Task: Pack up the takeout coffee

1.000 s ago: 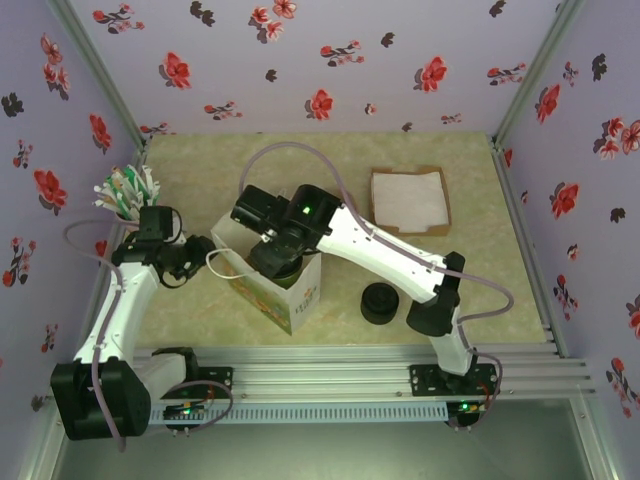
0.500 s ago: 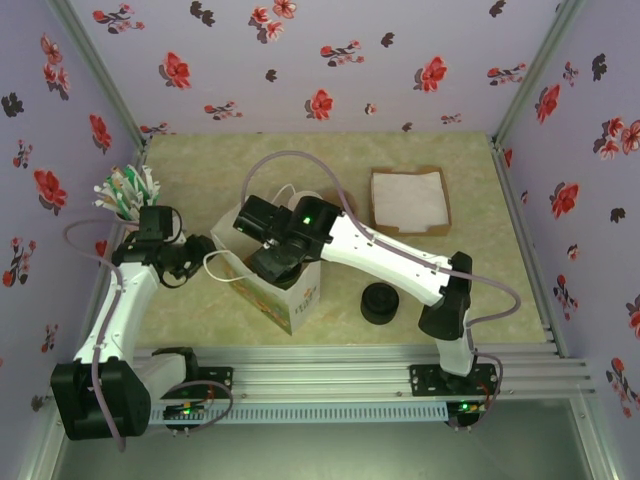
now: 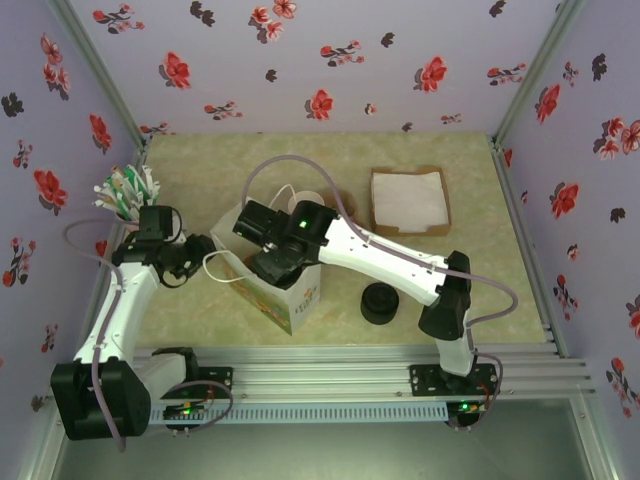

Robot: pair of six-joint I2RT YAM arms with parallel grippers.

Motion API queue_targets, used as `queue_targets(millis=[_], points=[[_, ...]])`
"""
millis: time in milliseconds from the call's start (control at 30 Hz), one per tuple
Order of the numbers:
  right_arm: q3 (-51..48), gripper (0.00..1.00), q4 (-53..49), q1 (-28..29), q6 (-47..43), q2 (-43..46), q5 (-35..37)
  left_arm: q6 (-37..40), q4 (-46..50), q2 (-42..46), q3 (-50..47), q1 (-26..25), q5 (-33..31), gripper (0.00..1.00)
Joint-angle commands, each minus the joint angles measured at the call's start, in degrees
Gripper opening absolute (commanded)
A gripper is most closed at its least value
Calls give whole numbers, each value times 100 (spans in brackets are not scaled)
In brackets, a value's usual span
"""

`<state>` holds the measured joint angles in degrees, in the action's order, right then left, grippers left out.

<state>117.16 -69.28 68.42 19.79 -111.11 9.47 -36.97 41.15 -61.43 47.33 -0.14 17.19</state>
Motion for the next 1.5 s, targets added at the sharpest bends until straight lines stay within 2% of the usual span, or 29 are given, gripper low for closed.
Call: queue_targets(millis=[0, 233, 367, 533, 767, 833, 900, 1167, 1467], points=[[-109, 68, 166, 40, 113, 142, 70, -12, -8, 25, -49, -47, 100, 38], [-346, 68, 339, 41, 161, 225, 73, -75, -33, 200, -7, -39, 93, 39], [-504, 68, 454, 44, 182, 316, 78, -54, 133, 329, 61, 18, 16, 46], [-722, 68, 622, 38, 192, 423, 76, -67, 355, 568, 134, 76, -62, 58], [-926, 68, 790, 39, 201, 510, 74, 34, 817, 915, 215, 198, -287, 79], [-958, 68, 834, 31, 201, 529, 71, 58, 931, 1008, 228, 238, -358, 86], [-968, 68, 848, 31, 200, 538, 65, 76, 1044, 1100, 257, 293, -422, 98], [-985, 68, 872, 7, 190, 474, 9, 230, 1566, 1331, 430, 423, -593, 99], [-1004, 68, 862, -22, 236, 404, -62, 356, 1917, 1641, 602, 445, -510, 99]])
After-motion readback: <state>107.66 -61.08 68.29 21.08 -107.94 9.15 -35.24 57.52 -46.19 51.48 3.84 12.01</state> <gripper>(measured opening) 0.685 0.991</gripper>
